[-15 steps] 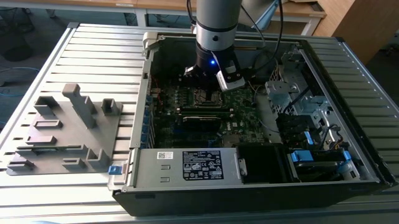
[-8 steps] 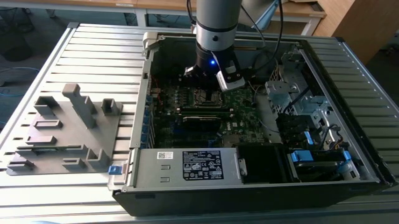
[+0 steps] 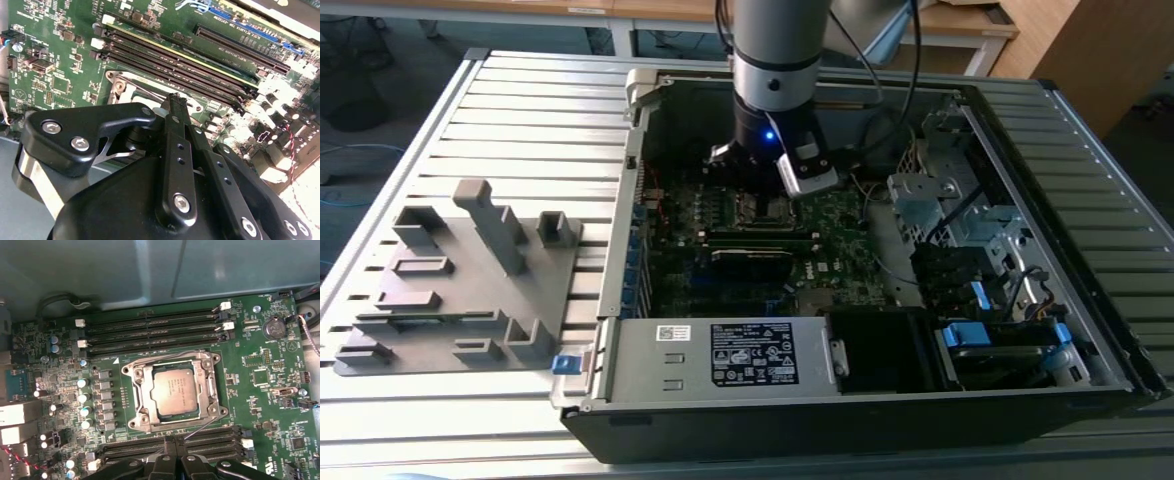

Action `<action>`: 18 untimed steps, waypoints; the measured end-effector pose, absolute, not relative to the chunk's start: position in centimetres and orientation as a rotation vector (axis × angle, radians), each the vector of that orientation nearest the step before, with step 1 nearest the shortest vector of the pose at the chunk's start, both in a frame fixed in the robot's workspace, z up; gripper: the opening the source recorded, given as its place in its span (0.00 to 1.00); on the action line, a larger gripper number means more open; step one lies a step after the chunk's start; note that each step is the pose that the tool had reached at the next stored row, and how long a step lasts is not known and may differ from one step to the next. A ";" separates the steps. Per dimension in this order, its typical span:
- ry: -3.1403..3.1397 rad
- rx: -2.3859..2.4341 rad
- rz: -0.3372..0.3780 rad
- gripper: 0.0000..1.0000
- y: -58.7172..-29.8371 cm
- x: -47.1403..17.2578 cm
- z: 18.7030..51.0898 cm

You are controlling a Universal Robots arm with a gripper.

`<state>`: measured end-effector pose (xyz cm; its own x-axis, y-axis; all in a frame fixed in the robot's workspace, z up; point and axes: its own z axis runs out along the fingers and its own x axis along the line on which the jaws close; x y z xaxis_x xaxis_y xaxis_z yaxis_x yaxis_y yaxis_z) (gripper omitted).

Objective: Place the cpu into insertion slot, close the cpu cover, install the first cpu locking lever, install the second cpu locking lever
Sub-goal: 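Install the second cpu locking lever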

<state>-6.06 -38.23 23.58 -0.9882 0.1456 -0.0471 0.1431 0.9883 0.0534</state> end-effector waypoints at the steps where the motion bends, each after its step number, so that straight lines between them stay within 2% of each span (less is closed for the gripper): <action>1: 3.082 0.224 0.077 0.11 -38.2 -6.2 23.5; 18: 3.082 0.224 0.077 0.11 -38.2 -7.8 22.1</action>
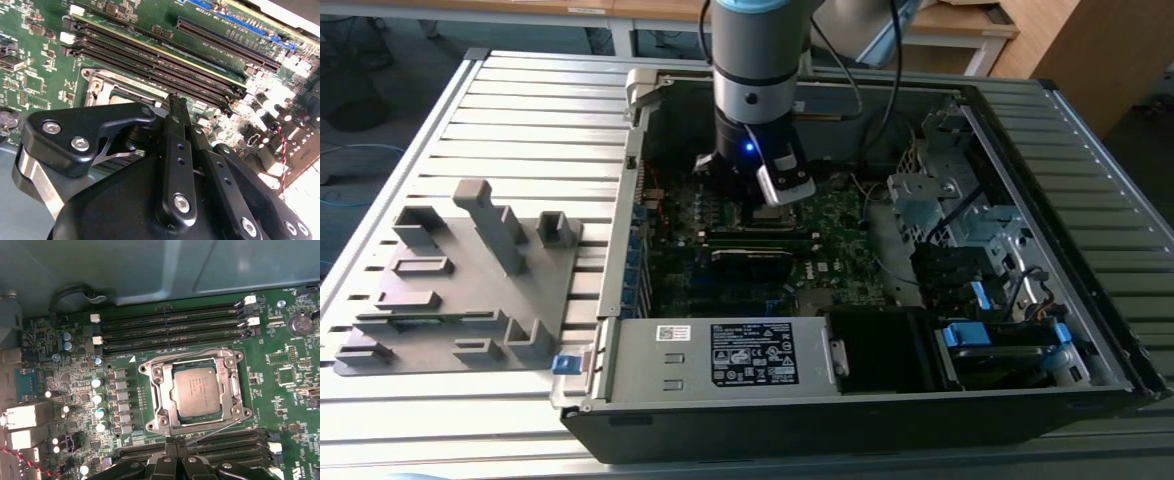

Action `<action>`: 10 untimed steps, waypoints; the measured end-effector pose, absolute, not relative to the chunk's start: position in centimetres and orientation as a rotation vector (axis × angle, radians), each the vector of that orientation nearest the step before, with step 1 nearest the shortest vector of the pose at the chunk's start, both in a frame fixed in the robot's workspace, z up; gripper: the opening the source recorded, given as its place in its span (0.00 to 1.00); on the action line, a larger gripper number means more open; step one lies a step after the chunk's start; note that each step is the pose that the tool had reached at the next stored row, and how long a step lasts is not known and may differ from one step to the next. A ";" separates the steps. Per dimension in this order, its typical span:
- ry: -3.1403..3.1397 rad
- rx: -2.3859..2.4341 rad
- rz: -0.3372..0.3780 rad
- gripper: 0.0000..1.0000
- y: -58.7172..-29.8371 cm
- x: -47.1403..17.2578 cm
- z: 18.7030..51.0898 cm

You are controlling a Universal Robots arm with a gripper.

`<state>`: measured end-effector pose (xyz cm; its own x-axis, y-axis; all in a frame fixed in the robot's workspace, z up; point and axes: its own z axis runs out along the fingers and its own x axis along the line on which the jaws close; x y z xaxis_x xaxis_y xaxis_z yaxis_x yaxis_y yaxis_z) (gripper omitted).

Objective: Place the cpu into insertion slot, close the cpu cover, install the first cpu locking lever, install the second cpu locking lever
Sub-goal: 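Install the second cpu locking lever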

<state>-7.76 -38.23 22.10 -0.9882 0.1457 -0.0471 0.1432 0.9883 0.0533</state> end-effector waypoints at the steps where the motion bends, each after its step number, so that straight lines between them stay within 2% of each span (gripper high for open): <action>1: 3.082 0.224 0.077 0.11 -38.2 -7.8 22.0; 10: 3.081 0.224 0.077 0.11 -38.2 -7.8 21.7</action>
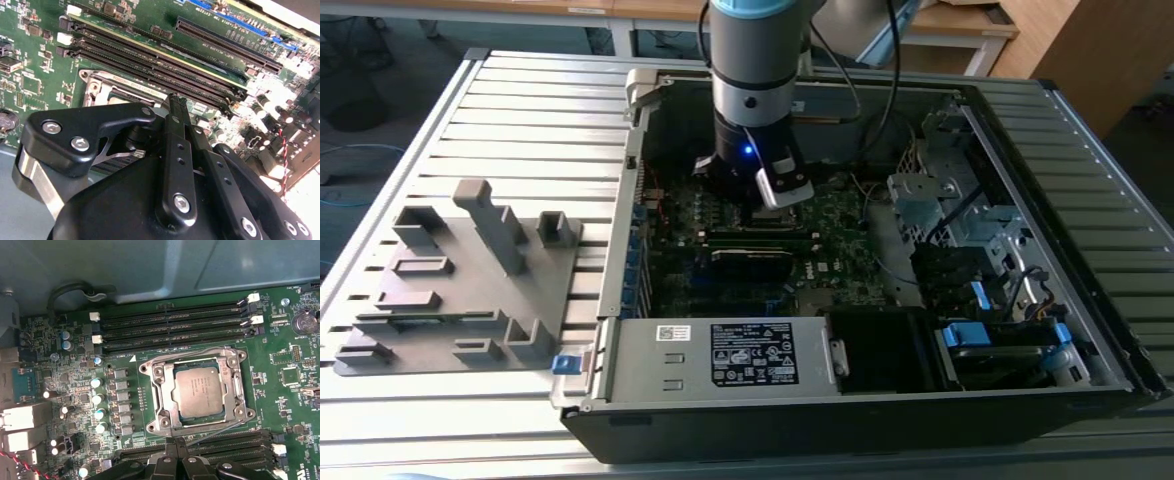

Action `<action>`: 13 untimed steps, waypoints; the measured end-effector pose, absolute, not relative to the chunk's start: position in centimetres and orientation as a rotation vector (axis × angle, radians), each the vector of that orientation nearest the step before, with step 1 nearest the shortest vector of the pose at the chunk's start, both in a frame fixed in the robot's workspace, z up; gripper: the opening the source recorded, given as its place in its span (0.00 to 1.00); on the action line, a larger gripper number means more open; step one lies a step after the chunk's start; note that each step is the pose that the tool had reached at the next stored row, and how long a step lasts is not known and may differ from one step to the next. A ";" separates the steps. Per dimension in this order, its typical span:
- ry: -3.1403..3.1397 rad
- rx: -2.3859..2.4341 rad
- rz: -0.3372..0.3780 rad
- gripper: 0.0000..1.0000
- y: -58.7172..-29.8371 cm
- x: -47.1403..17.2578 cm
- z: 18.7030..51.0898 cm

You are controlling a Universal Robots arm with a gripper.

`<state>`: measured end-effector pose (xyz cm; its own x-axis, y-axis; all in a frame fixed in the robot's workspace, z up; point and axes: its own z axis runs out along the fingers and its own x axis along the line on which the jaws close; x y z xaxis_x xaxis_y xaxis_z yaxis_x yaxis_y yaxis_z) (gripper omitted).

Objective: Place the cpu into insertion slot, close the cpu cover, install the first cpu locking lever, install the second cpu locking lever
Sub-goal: 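Install the second cpu locking lever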

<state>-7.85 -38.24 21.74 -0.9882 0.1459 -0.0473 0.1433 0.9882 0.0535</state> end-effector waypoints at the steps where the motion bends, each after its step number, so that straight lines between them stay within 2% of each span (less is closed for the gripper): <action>1: 3.081 0.224 0.077 0.11 -38.2 -7.9 21.7; 13: 3.082 0.224 0.077 0.11 -38.2 -8.6 21.2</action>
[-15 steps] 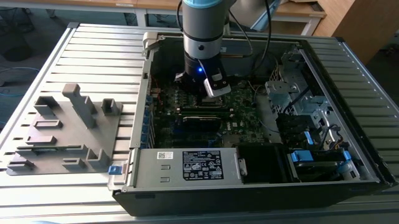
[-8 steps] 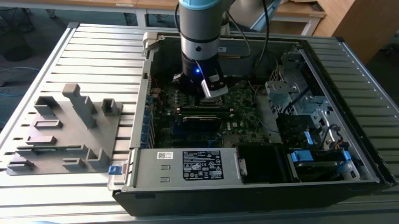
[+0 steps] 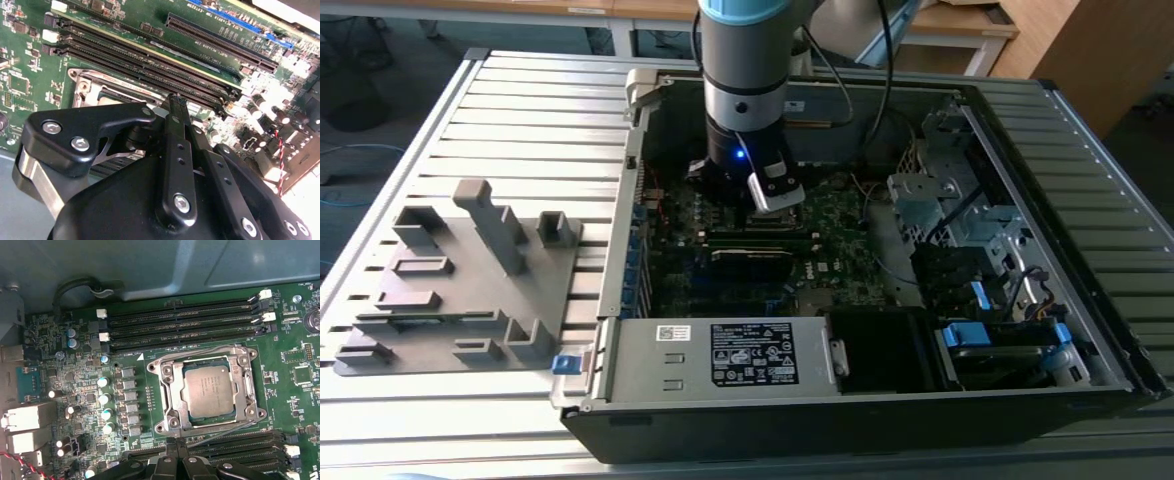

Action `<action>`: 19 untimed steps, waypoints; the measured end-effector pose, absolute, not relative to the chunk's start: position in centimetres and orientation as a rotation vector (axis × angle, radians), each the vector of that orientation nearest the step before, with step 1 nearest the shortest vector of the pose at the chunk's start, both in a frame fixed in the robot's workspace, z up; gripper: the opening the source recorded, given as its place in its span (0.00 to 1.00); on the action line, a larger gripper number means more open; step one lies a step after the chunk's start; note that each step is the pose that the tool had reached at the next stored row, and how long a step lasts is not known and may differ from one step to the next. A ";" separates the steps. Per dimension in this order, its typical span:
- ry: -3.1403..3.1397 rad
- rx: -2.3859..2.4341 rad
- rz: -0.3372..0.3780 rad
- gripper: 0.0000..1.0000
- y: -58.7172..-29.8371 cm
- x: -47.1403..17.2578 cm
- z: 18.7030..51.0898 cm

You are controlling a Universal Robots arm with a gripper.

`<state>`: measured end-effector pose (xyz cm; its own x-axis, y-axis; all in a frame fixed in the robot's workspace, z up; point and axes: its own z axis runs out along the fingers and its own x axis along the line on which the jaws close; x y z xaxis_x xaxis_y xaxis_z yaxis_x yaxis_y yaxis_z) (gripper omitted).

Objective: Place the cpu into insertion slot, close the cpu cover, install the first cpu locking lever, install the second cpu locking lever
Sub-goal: 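Install the second cpu locking lever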

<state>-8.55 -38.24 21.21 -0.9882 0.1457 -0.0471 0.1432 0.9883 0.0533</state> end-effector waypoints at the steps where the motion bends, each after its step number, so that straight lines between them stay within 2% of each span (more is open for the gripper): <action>1: 3.082 0.224 0.077 0.11 -38.3 -8.6 21.2; 19: 3.085 0.187 0.083 0.11 -38.4 -8.7 20.9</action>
<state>-8.66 -38.43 20.85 -0.9914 0.1221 -0.0468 0.1194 0.9912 0.0565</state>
